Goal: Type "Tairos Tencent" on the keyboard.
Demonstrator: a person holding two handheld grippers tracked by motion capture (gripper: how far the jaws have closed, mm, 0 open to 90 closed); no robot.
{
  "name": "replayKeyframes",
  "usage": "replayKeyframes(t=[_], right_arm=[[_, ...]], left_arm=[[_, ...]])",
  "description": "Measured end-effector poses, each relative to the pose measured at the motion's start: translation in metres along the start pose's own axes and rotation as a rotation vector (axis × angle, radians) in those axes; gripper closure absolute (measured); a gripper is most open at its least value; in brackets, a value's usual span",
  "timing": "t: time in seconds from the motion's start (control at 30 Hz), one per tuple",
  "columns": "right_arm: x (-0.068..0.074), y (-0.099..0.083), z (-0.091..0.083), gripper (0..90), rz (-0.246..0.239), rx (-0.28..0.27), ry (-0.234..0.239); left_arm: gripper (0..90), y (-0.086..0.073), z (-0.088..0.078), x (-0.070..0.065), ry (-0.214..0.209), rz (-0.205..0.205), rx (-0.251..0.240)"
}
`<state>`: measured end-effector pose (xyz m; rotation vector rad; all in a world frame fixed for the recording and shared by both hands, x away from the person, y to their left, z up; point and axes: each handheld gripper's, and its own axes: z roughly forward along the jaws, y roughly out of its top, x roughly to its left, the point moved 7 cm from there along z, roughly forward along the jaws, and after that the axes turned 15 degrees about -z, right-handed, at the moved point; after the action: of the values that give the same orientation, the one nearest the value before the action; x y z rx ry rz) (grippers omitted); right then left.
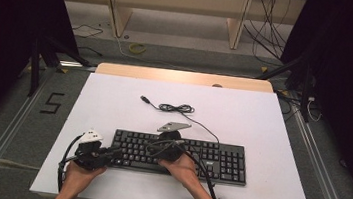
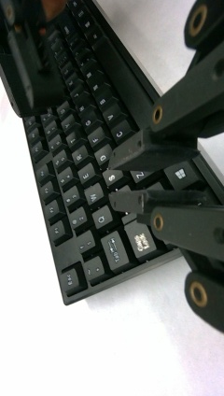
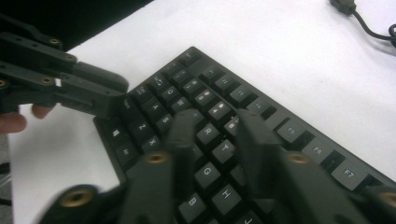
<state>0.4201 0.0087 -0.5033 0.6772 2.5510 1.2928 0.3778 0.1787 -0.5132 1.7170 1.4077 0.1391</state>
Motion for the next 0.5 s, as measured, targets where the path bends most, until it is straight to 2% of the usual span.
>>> replayKeyframes(t=[0.13,0.33,0.4,0.5], right_arm=[[0.001,-0.001,-0.006,53.6,-0.001,-0.01,0.007],[0.002,-0.002,-0.02,42.1,-0.008,-0.044,0.004],[0.002,-0.004,-0.024,39.6,-0.01,-0.049,0.005],[0.002,-0.008,-0.031,36.6,-0.013,-0.054,-0.001]], left_arm=[[69.9,0.003,0.001,-0.001,-0.008,-0.011,-0.008],[59.1,0.008,0.003,-0.002,-0.007,-0.024,-0.03],[59.8,0.01,0.003,0.0,0.0,-0.029,-0.034],[66.3,0.012,0.005,0.0,0.001,-0.02,-0.035]])
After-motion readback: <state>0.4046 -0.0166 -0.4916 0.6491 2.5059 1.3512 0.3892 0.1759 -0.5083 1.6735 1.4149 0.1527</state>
